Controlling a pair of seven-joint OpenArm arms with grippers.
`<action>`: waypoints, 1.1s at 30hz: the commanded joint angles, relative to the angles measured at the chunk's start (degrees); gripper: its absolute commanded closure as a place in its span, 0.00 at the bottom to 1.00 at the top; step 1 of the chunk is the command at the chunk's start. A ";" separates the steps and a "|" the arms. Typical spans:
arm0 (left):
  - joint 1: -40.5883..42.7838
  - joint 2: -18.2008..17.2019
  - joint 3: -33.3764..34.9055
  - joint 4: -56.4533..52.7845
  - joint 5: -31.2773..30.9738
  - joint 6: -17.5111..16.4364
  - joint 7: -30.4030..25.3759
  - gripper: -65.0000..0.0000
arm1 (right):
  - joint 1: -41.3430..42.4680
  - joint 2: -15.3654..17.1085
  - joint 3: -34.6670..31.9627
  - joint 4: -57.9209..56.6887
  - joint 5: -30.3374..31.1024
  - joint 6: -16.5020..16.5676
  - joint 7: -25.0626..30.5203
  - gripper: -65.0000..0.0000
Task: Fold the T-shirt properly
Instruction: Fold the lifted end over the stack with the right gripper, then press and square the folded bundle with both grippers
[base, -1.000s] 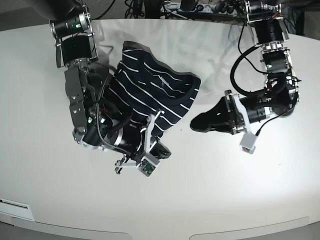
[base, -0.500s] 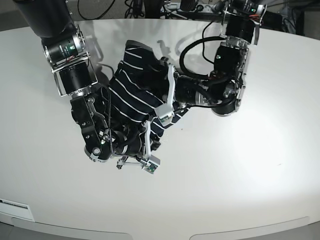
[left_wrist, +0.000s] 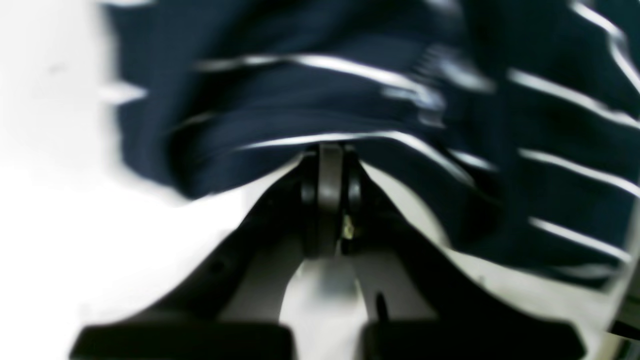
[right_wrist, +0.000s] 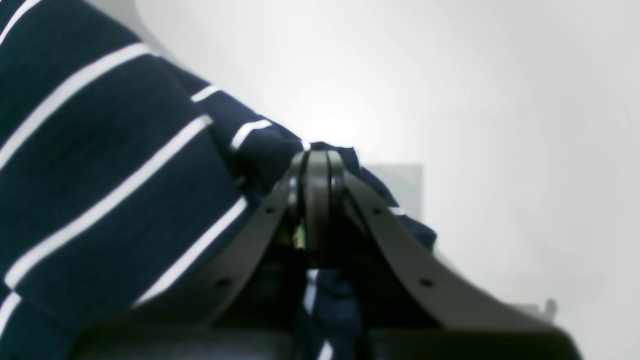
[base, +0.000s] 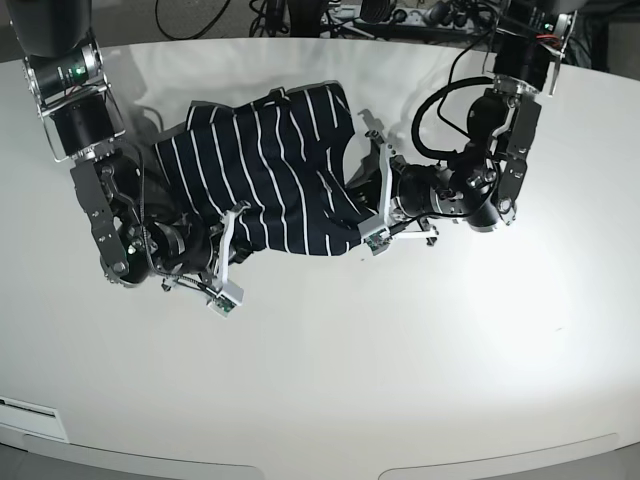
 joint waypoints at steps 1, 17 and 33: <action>-1.16 -0.11 -0.22 0.83 0.81 -0.13 -2.80 1.00 | -0.04 1.38 0.35 2.93 0.76 -0.44 -0.15 1.00; -7.04 0.07 -3.52 2.58 -46.34 -1.15 16.95 1.00 | -5.18 2.71 8.24 18.45 -17.40 -5.40 10.38 1.00; -2.05 -2.82 -0.02 2.93 -50.85 -1.15 16.95 1.00 | -7.72 4.04 10.75 17.42 -13.75 -2.23 10.32 1.00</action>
